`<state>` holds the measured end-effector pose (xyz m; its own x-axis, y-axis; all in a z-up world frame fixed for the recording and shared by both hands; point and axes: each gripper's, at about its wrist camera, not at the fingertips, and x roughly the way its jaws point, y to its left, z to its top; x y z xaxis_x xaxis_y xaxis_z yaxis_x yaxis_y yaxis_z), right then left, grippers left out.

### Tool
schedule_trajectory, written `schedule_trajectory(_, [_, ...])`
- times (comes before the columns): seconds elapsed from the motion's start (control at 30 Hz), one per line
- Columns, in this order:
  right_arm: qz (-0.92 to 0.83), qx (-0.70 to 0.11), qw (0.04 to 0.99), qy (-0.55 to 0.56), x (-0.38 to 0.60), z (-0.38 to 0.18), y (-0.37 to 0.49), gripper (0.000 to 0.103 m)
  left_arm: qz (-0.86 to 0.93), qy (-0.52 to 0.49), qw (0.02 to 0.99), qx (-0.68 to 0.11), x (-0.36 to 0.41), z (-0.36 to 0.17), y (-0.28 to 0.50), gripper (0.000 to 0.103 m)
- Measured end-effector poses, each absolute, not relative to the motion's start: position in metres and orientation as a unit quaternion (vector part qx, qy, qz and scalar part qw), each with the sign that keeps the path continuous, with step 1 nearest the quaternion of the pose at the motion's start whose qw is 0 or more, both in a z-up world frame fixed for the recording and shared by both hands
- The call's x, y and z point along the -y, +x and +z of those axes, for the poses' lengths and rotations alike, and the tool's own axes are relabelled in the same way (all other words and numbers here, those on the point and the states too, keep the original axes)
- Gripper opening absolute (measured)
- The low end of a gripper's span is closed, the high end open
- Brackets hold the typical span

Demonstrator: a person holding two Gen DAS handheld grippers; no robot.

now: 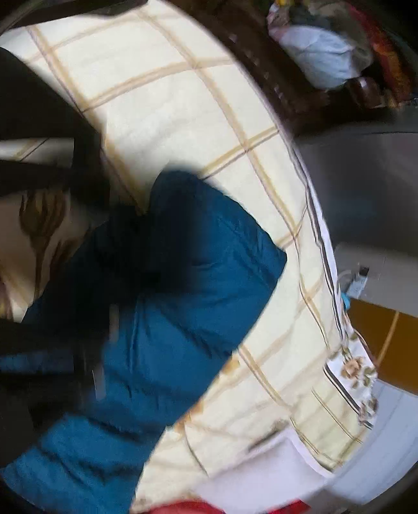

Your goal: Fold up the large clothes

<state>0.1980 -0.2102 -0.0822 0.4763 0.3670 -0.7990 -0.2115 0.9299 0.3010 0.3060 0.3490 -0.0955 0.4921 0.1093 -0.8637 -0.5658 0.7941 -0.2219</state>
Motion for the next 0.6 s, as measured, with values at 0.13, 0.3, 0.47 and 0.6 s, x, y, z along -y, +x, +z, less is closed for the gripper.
schedule_trajectory(0.13, [0.165, -0.485, 0.855, 0.084, 0.215, -0.082, 0.194, 0.103, 0.159, -0.264, 0.849, -0.43, -0.342, -0.085, 0.295, 0.001])
schedule_trajectory(0.3, [0.153, -0.479, 0.861, 0.075, 0.22, -0.073, 0.189, 0.103, 0.122, -0.255, 0.879, -0.384, -0.321, -0.051, 0.277, 0.001])
schedule_trajectory(0.47, [0.117, -0.467, 0.874, 0.068, 0.235, -0.062, 0.189, 0.103, 0.061, -0.249, 0.901, -0.349, -0.29, -0.008, 0.257, 0.001])
schedule_trajectory(0.6, [0.089, -0.472, 0.875, 0.063, 0.252, -0.061, 0.189, 0.103, 0.002, -0.24, 0.911, -0.335, -0.254, 0.022, 0.242, 0.001])
